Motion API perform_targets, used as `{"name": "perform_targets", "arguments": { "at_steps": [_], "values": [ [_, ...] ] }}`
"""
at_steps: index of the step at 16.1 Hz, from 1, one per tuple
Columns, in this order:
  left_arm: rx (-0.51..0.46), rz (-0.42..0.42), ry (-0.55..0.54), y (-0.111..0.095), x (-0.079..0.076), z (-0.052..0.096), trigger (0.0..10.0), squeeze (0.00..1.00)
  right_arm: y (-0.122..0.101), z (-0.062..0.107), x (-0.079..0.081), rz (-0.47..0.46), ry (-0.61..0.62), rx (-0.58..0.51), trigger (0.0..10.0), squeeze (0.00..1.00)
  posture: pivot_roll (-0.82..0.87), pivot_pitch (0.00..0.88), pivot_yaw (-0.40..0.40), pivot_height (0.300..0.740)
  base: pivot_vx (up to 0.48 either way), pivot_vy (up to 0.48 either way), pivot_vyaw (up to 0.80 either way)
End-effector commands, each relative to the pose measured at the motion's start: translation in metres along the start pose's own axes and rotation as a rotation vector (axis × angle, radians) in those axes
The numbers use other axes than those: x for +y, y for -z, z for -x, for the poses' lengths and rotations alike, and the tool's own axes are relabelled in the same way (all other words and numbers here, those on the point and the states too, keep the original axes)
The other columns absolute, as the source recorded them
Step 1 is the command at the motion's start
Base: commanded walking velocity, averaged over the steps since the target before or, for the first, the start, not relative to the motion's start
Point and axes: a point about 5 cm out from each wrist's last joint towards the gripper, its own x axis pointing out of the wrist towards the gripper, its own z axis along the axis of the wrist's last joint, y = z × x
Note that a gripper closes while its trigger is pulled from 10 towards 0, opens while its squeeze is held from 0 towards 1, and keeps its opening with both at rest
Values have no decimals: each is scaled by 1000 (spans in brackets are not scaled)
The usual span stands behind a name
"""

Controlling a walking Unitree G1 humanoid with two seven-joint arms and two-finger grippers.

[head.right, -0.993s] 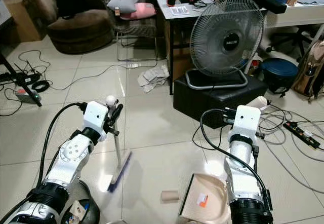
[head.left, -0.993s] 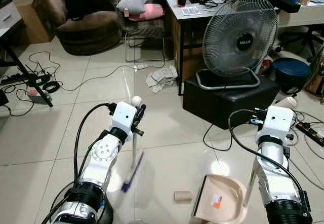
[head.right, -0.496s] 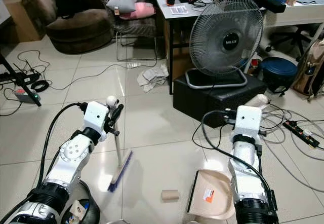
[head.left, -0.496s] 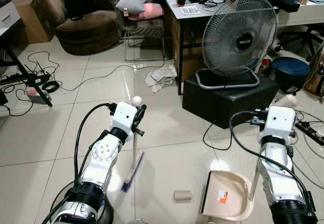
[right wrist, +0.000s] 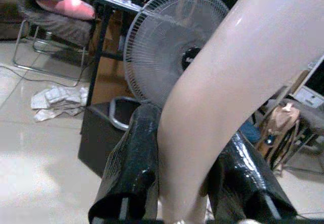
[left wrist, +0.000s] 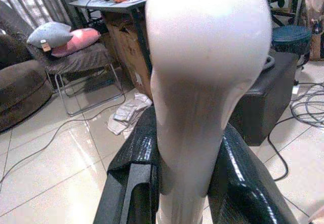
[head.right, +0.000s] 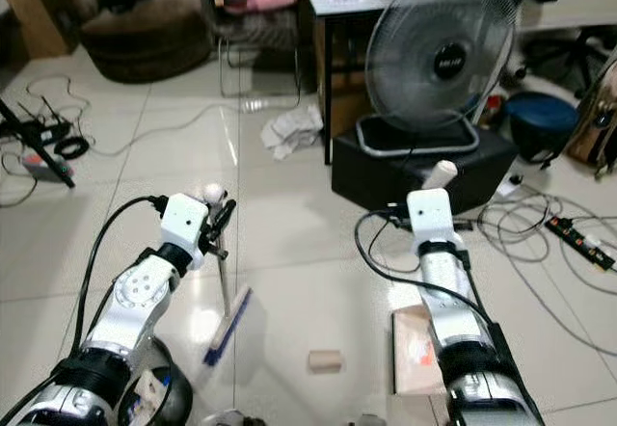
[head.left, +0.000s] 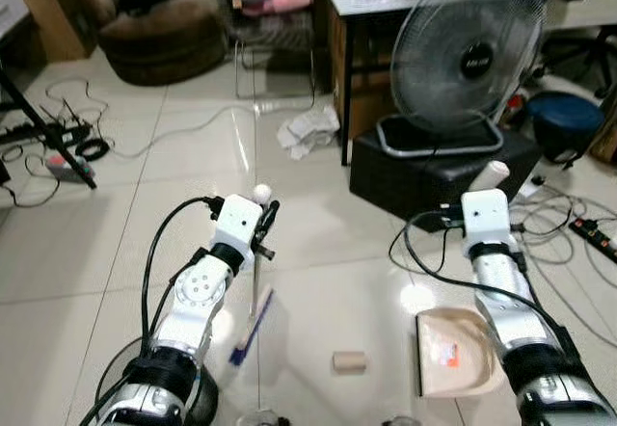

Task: Sweep floor

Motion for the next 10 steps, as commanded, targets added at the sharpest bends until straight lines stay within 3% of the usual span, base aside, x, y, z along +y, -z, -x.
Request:
{"name": "perform_targets", "arguments": {
  "at_steps": [1,7,10],
  "values": [
    [-24,-33,8,-5,4,4,10000,0,-6,-1,7,9,-16,-52,10000,0,62,124,113,740,0,0,0],
    [-7,-25,25,-3,-3,6,10000,0,1,10,51,28,-56,-26,10000,0,73,140,116,740,0,0,0],
    [0,3,6,-2,-3,6,10000,0,-4,11,62,9,-48,-44,10000,0,81,137,110,740,0,0,0]
  ]
}}
